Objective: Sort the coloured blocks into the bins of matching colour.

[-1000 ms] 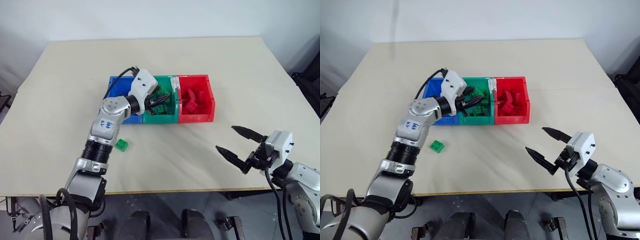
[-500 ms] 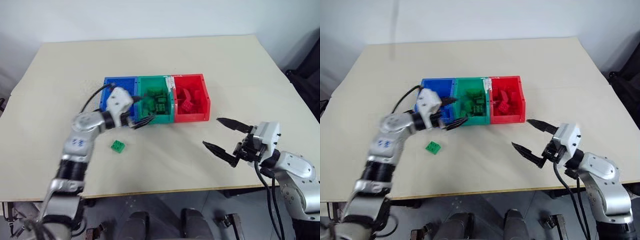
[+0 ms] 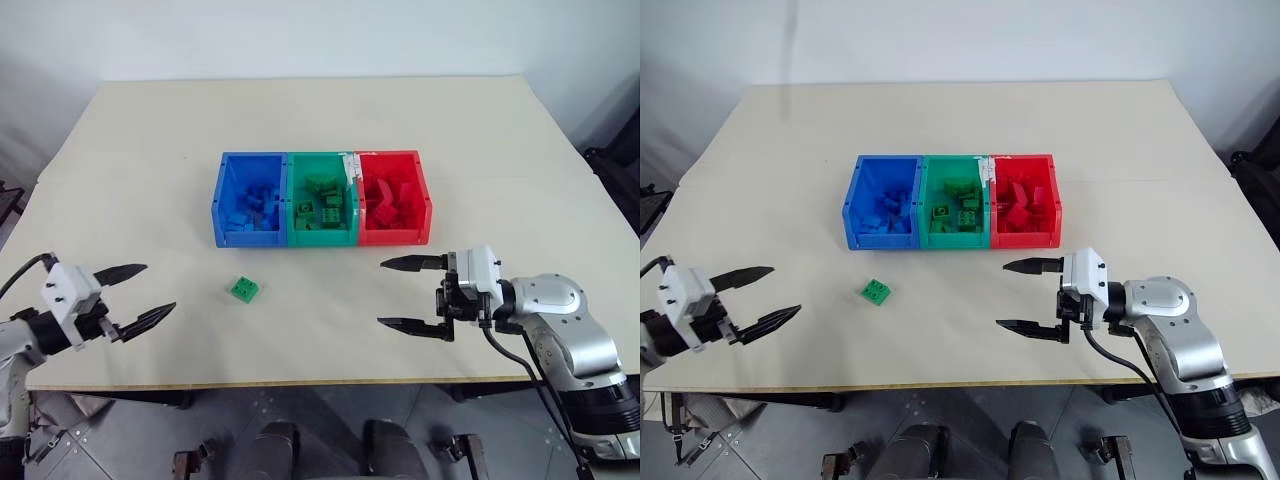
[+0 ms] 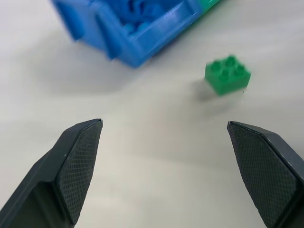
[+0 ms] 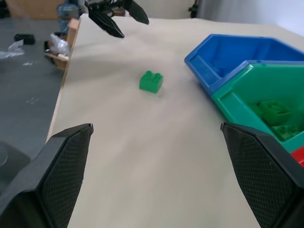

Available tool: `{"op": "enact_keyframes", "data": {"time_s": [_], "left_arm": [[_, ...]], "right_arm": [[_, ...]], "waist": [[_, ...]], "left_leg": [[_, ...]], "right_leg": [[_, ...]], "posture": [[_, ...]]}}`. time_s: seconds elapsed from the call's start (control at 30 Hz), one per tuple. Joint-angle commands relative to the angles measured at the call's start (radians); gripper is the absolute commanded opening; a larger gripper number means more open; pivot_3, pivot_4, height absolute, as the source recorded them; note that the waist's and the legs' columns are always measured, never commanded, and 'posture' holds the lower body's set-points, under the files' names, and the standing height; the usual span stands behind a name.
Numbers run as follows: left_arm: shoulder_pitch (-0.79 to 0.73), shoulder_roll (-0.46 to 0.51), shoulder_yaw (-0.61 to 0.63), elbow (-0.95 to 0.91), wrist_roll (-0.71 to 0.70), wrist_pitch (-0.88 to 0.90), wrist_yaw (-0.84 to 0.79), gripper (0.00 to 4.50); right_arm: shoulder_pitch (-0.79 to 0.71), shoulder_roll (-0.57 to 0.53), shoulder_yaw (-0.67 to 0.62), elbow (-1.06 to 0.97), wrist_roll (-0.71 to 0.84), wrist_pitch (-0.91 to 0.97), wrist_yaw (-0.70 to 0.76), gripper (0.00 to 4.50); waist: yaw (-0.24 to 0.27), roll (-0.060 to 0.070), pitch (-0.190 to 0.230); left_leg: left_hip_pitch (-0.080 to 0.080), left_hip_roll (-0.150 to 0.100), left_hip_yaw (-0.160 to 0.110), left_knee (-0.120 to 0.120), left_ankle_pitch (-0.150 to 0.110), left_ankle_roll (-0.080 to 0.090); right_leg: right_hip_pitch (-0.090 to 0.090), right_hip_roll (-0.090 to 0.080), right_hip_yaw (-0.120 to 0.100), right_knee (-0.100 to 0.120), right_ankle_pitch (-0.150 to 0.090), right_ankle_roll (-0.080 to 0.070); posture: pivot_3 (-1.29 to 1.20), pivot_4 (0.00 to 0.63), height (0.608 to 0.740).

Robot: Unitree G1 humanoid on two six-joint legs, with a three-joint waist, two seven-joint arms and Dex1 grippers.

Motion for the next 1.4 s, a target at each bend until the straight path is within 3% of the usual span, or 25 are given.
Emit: {"op": "enact_keyframes", "data": {"time_s": [0.03, 0.27, 0.4, 0.5, 0.77, 0.8, 0.9, 1.07, 1.17, 1.4], "left_arm": [[0.029, 0.009, 0.016, -0.068, -0.029, 0.009, 0.001, 4.46], [0.038, -0.012, -0.15, -0.325, 0.012, 0.207, 0.125, 4.46], [-0.022, -0.054, -0.258, -0.438, 0.094, 0.388, 0.322, 4.46], [-0.085, -0.072, -0.345, -0.525, 0.098, 0.616, 0.417, 4.46], [-0.221, -0.116, -0.459, -0.542, 0.092, 0.892, 0.525, 4.46], [-0.226, -0.116, -0.469, -0.534, 0.102, 0.899, 0.533, 4.46], [-0.238, -0.115, -0.48, -0.512, 0.105, 0.898, 0.532, 3.86], [-0.243, -0.106, -0.492, -0.487, 0.11, 0.846, 0.502, 2.35], [-0.226, -0.12, -0.479, -0.445, 0.114, 0.687, 0.455, 1.46], [-0.295, -0.204, -0.405, -0.331, 0.063, 0.388, 0.376, 1.46]], "right_arm": [[-0.006, -0.002, -0.018, 0.003, 0.004, -0.029, 0.024, 4.5], [0.07, -0.071, -0.09, 0.033, 0.005, -0.058, 0.063, 4.5], [0.127, -0.101, -0.127, 0.04, 0.005, -0.059, 0.063, 4.5], [0.167, -0.098, -0.134, 0.012, 0.007, -0.049, 0.045, 4.5], [0.218, -0.074, -0.123, -0.063, 0.008, -0.031, -0.008, 4.5], [0.222, -0.073, -0.124, -0.068, 0.009, -0.03, -0.013, 4.5], [0.234, -0.07, -0.129, -0.081, 0.008, -0.029, -0.026, 4.5], [0.251, -0.069, -0.134, -0.095, 0.007, -0.031, -0.045, 4.5], [0.264, -0.067, -0.136, -0.108, 0.008, -0.029, -0.06, 4.5], [0.33, -0.065, -0.163, -0.159, 0.017, -0.02, -0.108, 4.5]], "waist": [[0.001, 0.0, 0.0], [0.005, 0.0, 0.0], [0.005, 0.0, 0.0], [0.005, 0.0, 0.0], [0.005, 0.0, 0.0], [0.006, 0.0, 0.0], [0.007, 0.0, 0.0], [0.008, 0.0, 0.0], [0.008, 0.0, 0.0], [0.011, 0.0, 0.0]], "left_leg": [[0.0, 0.0, 0.0, 0.0, 0.0, 0.0], [0.0, 0.0, 0.0, 0.0, 0.0, 0.0], [0.0, 0.0, 0.001, -0.001, 0.0, 0.0], [0.0, 0.0, 0.002, 0.0, 0.0, 0.0], [0.0, -0.003, 0.002, 0.0, 0.0, 0.0], [0.0, -0.003, 0.002, 0.0, 0.0, 0.0], [0.001, -0.004, 0.002, 0.0, 0.0, 0.0], [0.001, -0.005, 0.002, 0.0, 0.0, 0.0], [0.001, -0.004, 0.002, 0.0, 0.0, 0.0], [0.0, -0.004, 0.002, 0.0, 0.0, 0.0]], "right_leg": [[0.0, 0.0, 0.0, 0.0, 0.0, 0.0], [0.0, 0.0, 0.0, 0.0, 0.0, 0.0], [0.0, 0.0, 0.001, 0.0, 0.0, 0.0], [-0.001, 0.001, 0.001, 0.003, 0.0, 0.0], [-0.001, 0.001, 0.002, 0.004, 0.0, 0.0], [-0.001, 0.001, 0.002, 0.003, 0.0, 0.0], [-0.001, 0.001, 0.002, 0.002, 0.0, 0.0], [0.0, 0.0, 0.002, 0.001, 0.0, 0.0], [0.0, 0.001, 0.002, 0.001, 0.0, 0.0], [0.0, 0.0, 0.001, 0.0, 0.0, 0.0]], "posture": [[0.0, 0.15, 0.74], [0.0, 0.15, 0.74], [0.0, 0.15, 0.74], [0.0, 0.15, 0.74], [0.0, 0.15, 0.74], [0.0, 0.15, 0.74], [0.0, 0.15, 0.74], [0.0, 0.15, 0.74], [0.0, 0.15, 0.74], [0.0, 0.15, 0.74]]}}
